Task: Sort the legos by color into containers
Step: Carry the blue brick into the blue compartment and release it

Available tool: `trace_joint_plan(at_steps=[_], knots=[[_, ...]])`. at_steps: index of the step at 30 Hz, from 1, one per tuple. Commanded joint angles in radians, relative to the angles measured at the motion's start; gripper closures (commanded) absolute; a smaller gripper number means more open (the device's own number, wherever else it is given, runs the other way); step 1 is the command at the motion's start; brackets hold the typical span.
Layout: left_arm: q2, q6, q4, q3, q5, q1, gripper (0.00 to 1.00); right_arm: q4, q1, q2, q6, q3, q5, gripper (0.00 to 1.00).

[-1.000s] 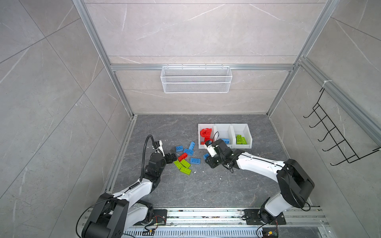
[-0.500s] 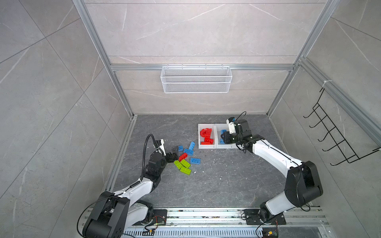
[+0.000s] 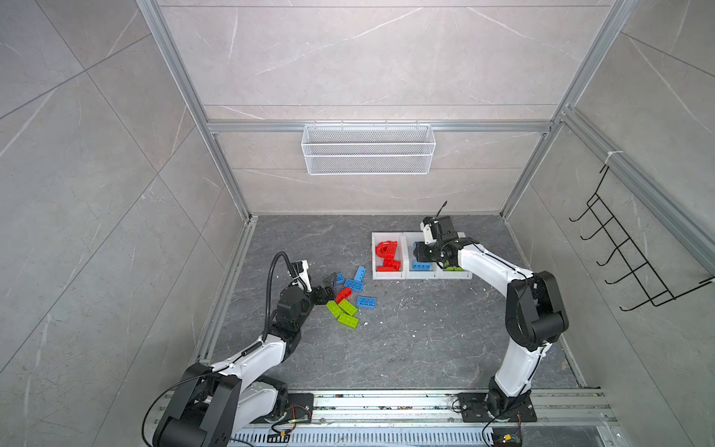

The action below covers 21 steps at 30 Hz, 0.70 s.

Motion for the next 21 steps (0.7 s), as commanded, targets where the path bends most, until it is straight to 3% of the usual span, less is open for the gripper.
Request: trace_joint_plan(at_steps=[1, 10, 17, 21], knots=[[-0.021, 0.002, 0.044, -0.001, -0.005, 0.004, 0.00, -0.039, -0.008, 0.033, -0.006, 0.050, 0.023, 0.79], [-0.028, 0.005, 0.050, -0.001, 0.005, 0.004, 0.00, -0.072, -0.017, 0.071, -0.024, 0.072, 0.033, 0.72], [-0.046, 0.018, 0.048, -0.007, -0.004, 0.004, 0.00, -0.088, -0.019, 0.066, -0.044, 0.087, 0.022, 0.42], [-0.039, 0.010, 0.049, -0.004, -0.003, 0.003, 0.00, -0.120, -0.019, 0.039, -0.084, 0.078, 0.009, 0.37]])
